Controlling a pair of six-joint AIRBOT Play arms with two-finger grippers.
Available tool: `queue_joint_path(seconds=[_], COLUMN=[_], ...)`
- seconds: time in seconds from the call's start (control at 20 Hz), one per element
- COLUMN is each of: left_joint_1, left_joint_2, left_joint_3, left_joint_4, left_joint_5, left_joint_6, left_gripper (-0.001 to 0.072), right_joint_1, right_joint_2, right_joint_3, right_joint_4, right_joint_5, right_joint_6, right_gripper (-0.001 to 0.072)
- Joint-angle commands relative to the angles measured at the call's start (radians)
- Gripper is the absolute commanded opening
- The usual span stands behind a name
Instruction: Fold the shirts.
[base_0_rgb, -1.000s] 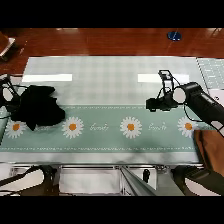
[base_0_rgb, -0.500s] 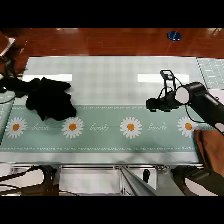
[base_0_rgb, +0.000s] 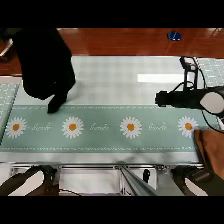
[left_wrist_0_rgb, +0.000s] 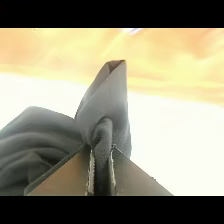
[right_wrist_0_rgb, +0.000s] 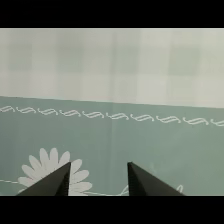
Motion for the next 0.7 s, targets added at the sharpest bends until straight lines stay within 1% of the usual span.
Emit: queue_joint_path(seconds=[0.0, 0.15, 0.25, 0.35, 0.5, 0.55, 0.65], left_joint_1=[-0.053, -0.092, -0.118, -0.159, -0.297, -0.356, -0.483], left_joint_2=[0.054, 0.058, 0.062, 0.072, 0.077, 0.081, 0.107], left_joint_3=[0.127, 0.205, 0.23, 0.232, 0.216, 0.184, 0.056], left_joint_4=[-0.137, -0.173, -0.224, -0.273, -0.272, -0.272, -0.272], left_joint_5=[0.004, 0.004, 0.004, 0.002, -0.035, -0.041, -0.002], left_joint_6=[0.015, 0.014, 0.015, 0.042, 0.097, 0.112, 0.177], left_gripper=[0.0024, 0.0024, 0.0024, 0.0024, 0.0024, 0.0024, 0.0024], right_joint_1=[0.001, 0.0, 0.0, 0.0, 0.0, 0.0, 0.0], right_joint_2=[0.096, 0.158, 0.196, 0.23, 0.259, 0.261, 0.261], right_joint_3=[0.0, 0.0, 0.0, 0.0, 0.0, 0.0, 0.0], right_joint_4=[0.0, 0.0, -0.002, -0.004, -0.004, -0.005, -0.008], right_joint_5=[0.012, 0.026, 0.028, 0.028, 0.029, 0.029, 0.029], right_joint_6=[0.003, 0.002, 0.002, 0.002, 0.002, 0.002, 0.002], right_gripper=[0.041, 0.041, 0.041, 0.041, 0.041, 0.041, 0.041])
